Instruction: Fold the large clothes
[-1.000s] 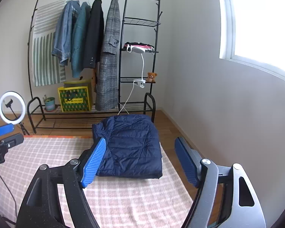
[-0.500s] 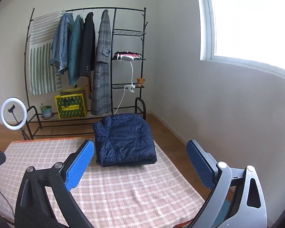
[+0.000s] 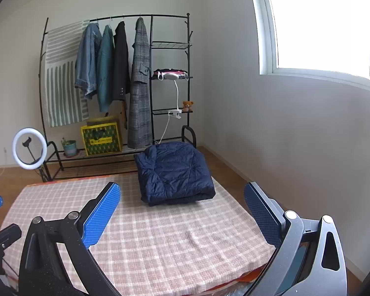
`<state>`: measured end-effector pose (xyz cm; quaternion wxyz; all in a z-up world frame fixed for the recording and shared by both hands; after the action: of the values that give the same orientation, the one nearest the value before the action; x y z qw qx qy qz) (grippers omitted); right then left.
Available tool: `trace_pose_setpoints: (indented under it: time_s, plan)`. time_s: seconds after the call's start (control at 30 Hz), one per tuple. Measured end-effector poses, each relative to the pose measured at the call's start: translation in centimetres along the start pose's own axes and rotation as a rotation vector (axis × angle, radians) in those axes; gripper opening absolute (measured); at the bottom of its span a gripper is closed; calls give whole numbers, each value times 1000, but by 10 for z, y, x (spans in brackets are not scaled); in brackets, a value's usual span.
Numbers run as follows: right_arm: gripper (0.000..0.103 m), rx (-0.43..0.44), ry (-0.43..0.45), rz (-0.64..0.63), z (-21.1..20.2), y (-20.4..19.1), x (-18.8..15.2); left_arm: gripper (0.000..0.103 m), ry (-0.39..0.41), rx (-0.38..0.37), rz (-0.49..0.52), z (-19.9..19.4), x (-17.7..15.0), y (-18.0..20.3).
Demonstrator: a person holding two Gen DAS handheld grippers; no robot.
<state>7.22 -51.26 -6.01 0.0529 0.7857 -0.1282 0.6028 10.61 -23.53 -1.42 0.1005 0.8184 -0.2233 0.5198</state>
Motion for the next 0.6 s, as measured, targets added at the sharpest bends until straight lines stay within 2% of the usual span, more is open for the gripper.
trace_pose_setpoints:
  time_s: [0.23,0.6]
  plan:
    - [100,-2,-44,2,5,-18,-33,103,-30,18,29,-5,-23,-2]
    - [100,-19,-47,41,-1,-17,-45,103,-61,22,12,-3,-47,-2]
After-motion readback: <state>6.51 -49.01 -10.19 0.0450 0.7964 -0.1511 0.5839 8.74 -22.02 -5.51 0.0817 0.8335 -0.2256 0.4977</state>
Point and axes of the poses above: each gripper's, at about its wrist camera, not at the fingertips, and z roughly the way its jaws point, y to its right, x to its top, the point moved 7 cm from there along z, roughly the way its jaws point, and after that the axes turned 13 degrees about x, right-handed, at the moved point
